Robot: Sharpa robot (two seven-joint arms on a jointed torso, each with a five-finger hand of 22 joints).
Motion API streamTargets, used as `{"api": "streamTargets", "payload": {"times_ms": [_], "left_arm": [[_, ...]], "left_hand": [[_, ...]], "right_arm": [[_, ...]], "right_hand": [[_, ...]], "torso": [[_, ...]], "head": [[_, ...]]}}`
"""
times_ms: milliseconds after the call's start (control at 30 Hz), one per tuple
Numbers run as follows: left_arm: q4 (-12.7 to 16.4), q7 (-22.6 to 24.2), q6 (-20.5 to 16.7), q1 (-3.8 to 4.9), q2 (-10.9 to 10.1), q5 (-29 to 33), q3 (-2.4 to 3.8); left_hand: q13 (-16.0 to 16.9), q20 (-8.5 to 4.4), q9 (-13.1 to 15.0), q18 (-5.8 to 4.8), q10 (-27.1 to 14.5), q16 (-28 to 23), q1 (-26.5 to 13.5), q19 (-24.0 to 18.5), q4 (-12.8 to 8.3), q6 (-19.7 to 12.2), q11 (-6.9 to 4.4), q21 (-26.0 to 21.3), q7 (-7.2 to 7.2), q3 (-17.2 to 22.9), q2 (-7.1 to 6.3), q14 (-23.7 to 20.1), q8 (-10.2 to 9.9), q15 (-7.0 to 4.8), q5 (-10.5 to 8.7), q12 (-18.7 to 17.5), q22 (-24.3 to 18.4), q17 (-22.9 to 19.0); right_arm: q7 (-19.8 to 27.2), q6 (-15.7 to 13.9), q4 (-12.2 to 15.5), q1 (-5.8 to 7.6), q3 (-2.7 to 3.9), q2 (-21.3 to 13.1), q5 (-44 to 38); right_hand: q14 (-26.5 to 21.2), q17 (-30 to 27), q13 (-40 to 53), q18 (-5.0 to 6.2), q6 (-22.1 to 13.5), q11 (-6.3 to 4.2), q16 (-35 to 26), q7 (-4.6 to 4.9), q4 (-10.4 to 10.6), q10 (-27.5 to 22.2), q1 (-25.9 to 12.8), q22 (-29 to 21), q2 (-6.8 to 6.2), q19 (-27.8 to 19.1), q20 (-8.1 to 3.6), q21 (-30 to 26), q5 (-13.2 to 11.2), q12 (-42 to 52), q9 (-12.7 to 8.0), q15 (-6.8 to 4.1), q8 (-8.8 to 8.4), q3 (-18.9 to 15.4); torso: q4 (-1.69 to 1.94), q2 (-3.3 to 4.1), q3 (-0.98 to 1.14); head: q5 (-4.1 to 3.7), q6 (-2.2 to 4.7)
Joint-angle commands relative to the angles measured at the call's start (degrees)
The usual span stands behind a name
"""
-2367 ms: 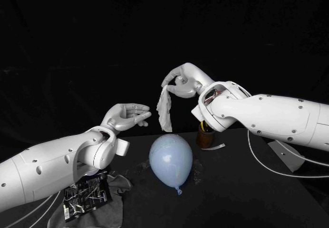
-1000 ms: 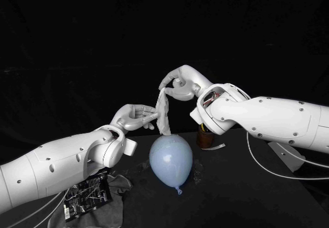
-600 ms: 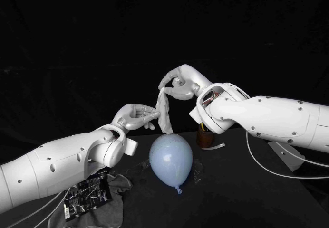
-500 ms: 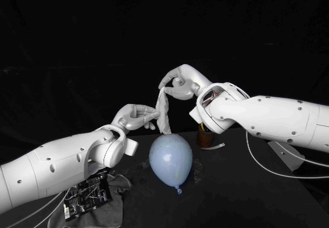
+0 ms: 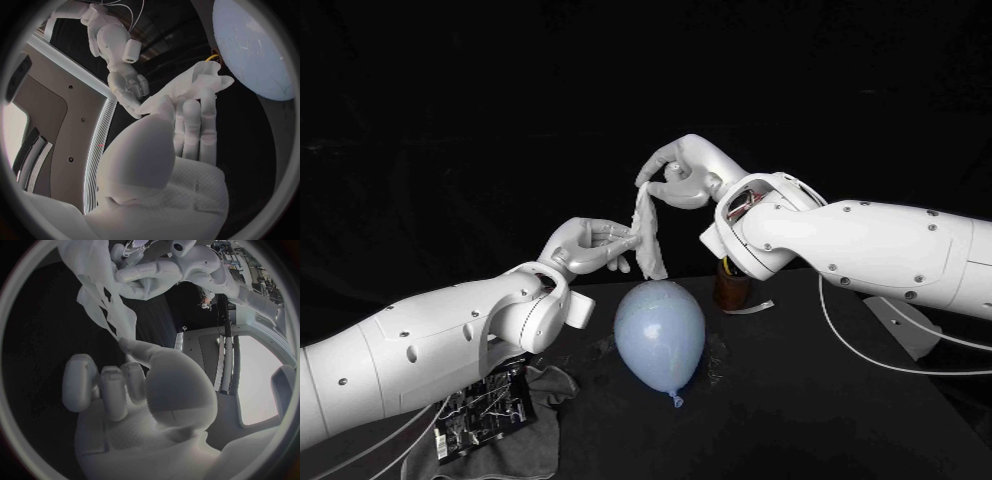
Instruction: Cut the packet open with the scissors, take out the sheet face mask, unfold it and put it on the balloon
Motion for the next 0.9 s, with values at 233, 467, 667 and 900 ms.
{"api": "streamTargets", "payload": {"times_ms": [233, 467, 667, 900], "left_arm": [[0.2, 1.3, -0.7, 0.06, -0.6, 1.2, 0.22], [0.9, 1.1, -1.7, 0.79, -2.3, 1.1, 0.99], [1.9, 0.9, 1.0, 3.44, -3.9, 0.7, 1.25], [2.7, 0.5, 5.4, 6.82, -4.5, -0.1, 1.33]], "left_hand": [[-0.5, -0.85, 2.4, 0.62, 1.7, 1.0, -0.7, -1.7, -0.4, -0.2, -0.25, 3.9, -0.02, 6.3, -2.05, 0.8, 1.5, -0.59, 0.16, -0.6, 3.4, -0.3], [-0.6, -0.87, 3.2, 0.66, 2.0, 1.4, -2.3, -2.4, -0.7, -0.5, -0.27, 5.4, -0.01, 10.3, -3.78, 1.3, 2.2, -0.62, 0.17, -0.5, 4.7, -0.1], [-0.5, -0.86, 3.8, 0.68, 2.1, 1.7, -4.2, -3.0, -1.5, -0.6, -0.3, 6.4, 0.0, 14.4, -5.44, 1.6, 2.6, -0.65, 0.16, -0.3, 5.7, -0.1], [-0.5, -0.78, 4.1, 0.65, 1.9, 1.8, -5.1, -3.5, -2.1, -0.7, -0.3, 6.8, 0.03, 16.3, -6.03, 1.1, 2.8, -0.61, 0.15, -0.1, 6.1, -0.5]], "right_arm": [[-0.8, 2.2, -0.6, -0.06, -0.08, -0.5, -0.7], [-1.9, 4.1, -1.7, -0.23, -0.31, -0.9, -1.6], [-2.9, 5.3, -2.3, -0.34, -0.45, -1.2, -2.4], [-4.0, 6.7, -2.6, -0.5, -0.57, -1.2, -3.4]], "right_hand": [[6.1, 15.0, 8.1, -0.74, 0.4, -0.09, 0.2, -0.14, -0.3, 2.3, 0.3, 10.2, -0.31, 0.2, -0.18, 0.0, 0.0, 0.3, 0.0, -0.5, 0.14, 0.2], [6.1, 15.0, 8.1, -0.74, 0.4, -0.09, 0.2, -0.14, -0.3, 2.3, 0.3, 10.2, -0.31, 0.2, -0.18, 0.0, 0.0, 0.3, 0.0, -0.5, 0.14, 0.2], [6.1, 15.0, 8.2, -0.75, 0.4, -0.09, 0.2, -0.14, -0.3, 2.3, 0.3, 10.2, -0.34, 0.3, -0.19, 0.1, 0.0, 0.3, 0.0, -0.51, 0.13, 0.2], [6.1, 15.0, 8.2, -0.72, 0.4, -0.09, 0.2, -0.13, -0.2, 2.3, 0.3, 10.2, -0.36, 0.2, -0.19, 0.0, 0.0, 0.3, 0.0, -0.51, 0.13, 0.2]], "torso": [[-0.01, -0.03, 0.02], [0.02, -0.07, 0.04], [-0.01, -0.05, 0.03], [0.02, -0.07, 0.0]], "head": [[-0.07, 0.08], [0.0, 0.14], [0.15, 0.25], [0.42, 0.37]]}}
